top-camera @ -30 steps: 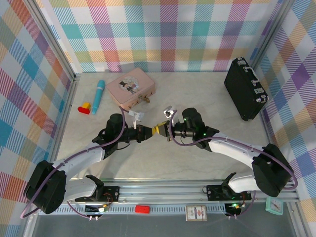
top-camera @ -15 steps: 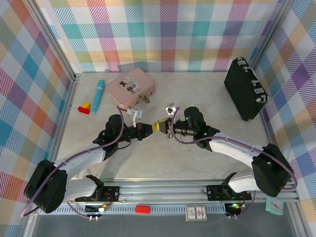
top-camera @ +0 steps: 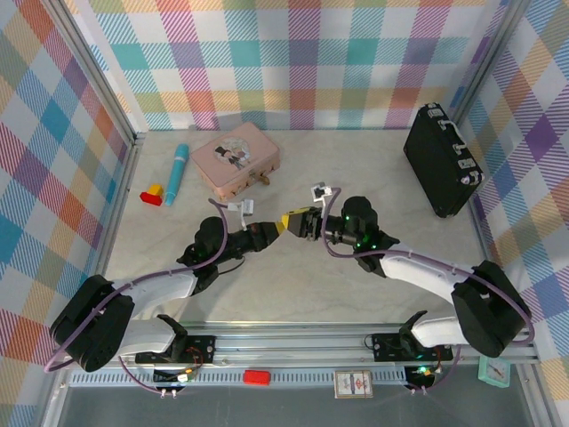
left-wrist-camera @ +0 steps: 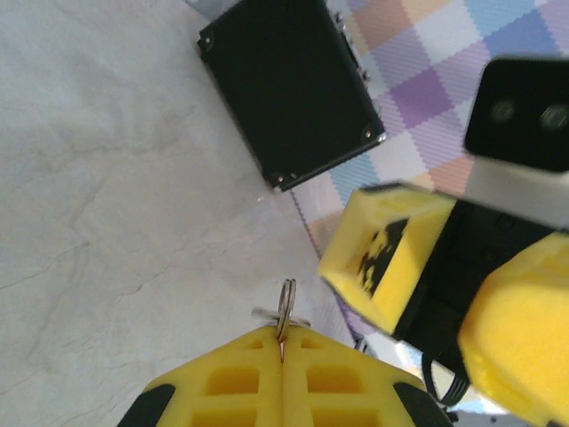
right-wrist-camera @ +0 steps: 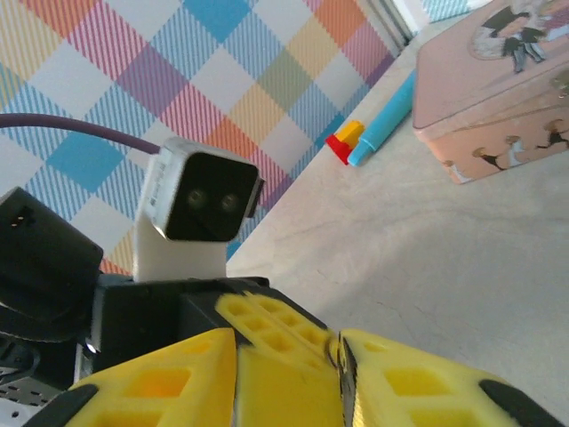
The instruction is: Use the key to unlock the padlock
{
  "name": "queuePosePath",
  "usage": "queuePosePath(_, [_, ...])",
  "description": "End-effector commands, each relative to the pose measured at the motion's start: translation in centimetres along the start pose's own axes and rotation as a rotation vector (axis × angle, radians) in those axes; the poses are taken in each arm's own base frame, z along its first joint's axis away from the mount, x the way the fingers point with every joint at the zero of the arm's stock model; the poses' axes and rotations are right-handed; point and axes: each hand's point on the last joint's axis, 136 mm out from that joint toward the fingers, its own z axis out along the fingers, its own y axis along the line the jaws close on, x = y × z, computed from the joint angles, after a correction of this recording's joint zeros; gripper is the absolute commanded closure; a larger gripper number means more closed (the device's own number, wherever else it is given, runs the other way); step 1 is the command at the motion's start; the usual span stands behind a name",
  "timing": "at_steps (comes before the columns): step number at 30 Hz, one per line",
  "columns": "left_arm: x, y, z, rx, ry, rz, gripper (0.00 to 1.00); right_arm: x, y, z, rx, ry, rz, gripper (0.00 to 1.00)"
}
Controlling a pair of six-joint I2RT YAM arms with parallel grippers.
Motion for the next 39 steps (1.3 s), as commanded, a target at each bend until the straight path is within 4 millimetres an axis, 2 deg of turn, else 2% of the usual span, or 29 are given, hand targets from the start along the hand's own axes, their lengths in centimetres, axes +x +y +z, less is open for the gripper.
queuePosePath(1, [-1.7,-1.9,-0.1,0.061,-0.085,-0.019,1.00,-1.8,-0.5,-1.8,0.094,-0.096,0.035,0.62])
queuePosePath(4, [-1.7,-3.1,0.2,0.102,-0.063,-0.007,1.00,-1.9,-0.4,-2.8,0.109,-0.125,0.072,0.63])
queuePosePath(9, [-1.2,-4.3,0.8,0.136,0.015,0.065,1.00,-1.3,-0.1,-3.5,0.128,-0.074,0.105,0.63])
queuePosePath(10, [-0.8,-4.5,1.0,0.129,0.052,0.090,1.00,-1.0,0.2,-3.6,0.126,-0.055,0.079,0.59])
queuePosePath(13, [-0.4,-4.9,1.3,0.077,0.149,0.153,1.00,0.0,-0.2,-3.9,0.173,0.042,-0.080,0.52])
queuePosePath(17, [-1.1,-3.3,0.8,-0.134,0.213,0.213,1.00,1.5,-1.4,-5.0,0.202,0.089,-0.338,0.40])
queuePosePath(22, [-1.0,-1.9,-0.4,-0.315,0.332,0.240,1.00,2.7,0.5,-6.0,0.070,0.054,-0.603,0.38])
queuePosePath(26, [-0.3,-1.2,-1.8,-0.414,0.423,0.258,1.00,3.2,1.4,-6.1,0.019,0.091,-0.659,0.36])
queuePosePath(28, [-0.6,-0.4,-2.5,-0.481,0.423,0.266,1.00,2.7,0.4,-6.0,0.084,0.118,-0.614,0.35])
queuePosePath(31, [-0.4,1.7,-3.1,-0.570,0.411,0.247,1.00,1.8,-4.0,-6.2,0.319,0.146,-0.401,0.34])
queuePosePath(33, [0.1,3.4,-3.3,-0.623,0.405,0.228,1.00,2.5,-6.3,-6.2,0.409,0.196,-0.252,0.35])
queuePosePath(37, [0.2,6.5,-4.0,-0.736,0.356,0.222,0.99,4.7,-8.3,-4.8,0.458,0.310,-0.039,0.44])
queuePosePath(39, [-0.2,7.6,-4.6,-0.783,0.325,0.236,0.97,5.1,-9.9,-4.5,0.544,0.335,0.062,0.44])
